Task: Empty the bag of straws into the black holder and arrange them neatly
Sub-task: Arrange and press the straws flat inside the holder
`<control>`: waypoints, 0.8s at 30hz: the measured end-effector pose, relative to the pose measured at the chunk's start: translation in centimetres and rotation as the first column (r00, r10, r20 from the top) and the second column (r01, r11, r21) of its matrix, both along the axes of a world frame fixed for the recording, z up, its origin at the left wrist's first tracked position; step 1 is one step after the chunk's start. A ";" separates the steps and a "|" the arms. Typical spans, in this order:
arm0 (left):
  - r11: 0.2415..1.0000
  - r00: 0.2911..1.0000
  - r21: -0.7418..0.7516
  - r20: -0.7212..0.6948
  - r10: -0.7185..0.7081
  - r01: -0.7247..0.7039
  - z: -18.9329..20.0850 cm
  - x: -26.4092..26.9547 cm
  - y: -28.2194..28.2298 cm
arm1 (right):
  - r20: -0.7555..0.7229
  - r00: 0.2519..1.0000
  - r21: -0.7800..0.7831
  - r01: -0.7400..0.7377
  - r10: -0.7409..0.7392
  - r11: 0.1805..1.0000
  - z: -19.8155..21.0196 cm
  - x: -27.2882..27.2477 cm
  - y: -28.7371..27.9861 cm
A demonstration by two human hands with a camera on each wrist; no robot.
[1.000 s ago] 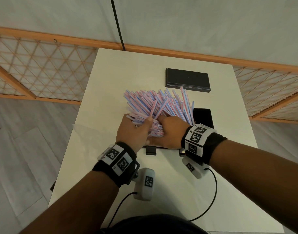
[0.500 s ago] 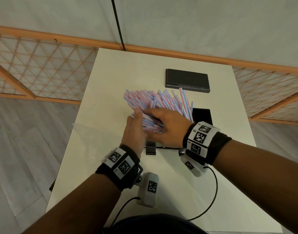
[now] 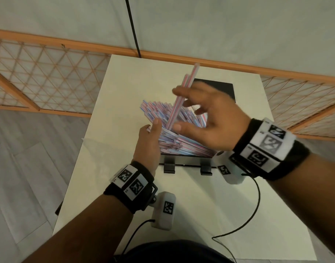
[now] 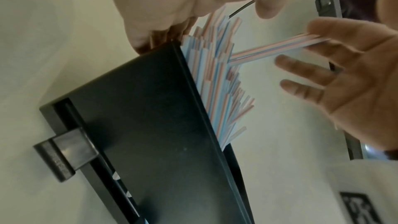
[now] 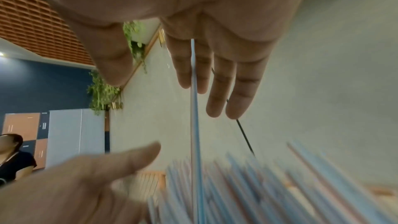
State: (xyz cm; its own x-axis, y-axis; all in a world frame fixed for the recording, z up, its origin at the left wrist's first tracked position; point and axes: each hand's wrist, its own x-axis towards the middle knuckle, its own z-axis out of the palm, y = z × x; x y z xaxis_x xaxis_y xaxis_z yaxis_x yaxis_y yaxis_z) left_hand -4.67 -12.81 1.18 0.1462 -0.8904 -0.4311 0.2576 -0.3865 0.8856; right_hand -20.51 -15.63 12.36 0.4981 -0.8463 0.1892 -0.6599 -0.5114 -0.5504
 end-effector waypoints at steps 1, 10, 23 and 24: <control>1.000 1.000 -0.006 0.019 0.008 -0.008 -0.3 -0.1 0.0 | 0.024 1.000 -0.028 0.009 -0.008 1.000 0.9 -0.5 0.1; 0.999 0.995 0.035 0.103 0.009 -0.012 -0.9 -0.4 -0.3 | -0.033 0.997 -0.167 0.063 -0.069 0.984 5.5 -5.3 1.1; 1.000 0.987 0.016 0.159 0.008 -0.011 -0.1 -1.2 -0.1 | -0.352 0.935 0.227 0.055 0.030 0.972 -4.7 -4.1 1.6; 1.000 0.988 0.020 0.155 0.008 -0.011 0.1 -1.2 -0.2 | -0.301 0.952 0.201 0.119 -0.055 0.972 -4.8 -4.4 1.5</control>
State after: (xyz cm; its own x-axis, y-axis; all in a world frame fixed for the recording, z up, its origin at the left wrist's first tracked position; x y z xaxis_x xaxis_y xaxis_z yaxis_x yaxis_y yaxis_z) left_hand -5.91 -13.01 1.25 0.2212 -0.8798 -0.4207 0.1217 -0.4031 0.9070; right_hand -24.92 -14.14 7.57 0.4265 -0.8931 -0.1432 -0.8442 -0.3362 -0.4175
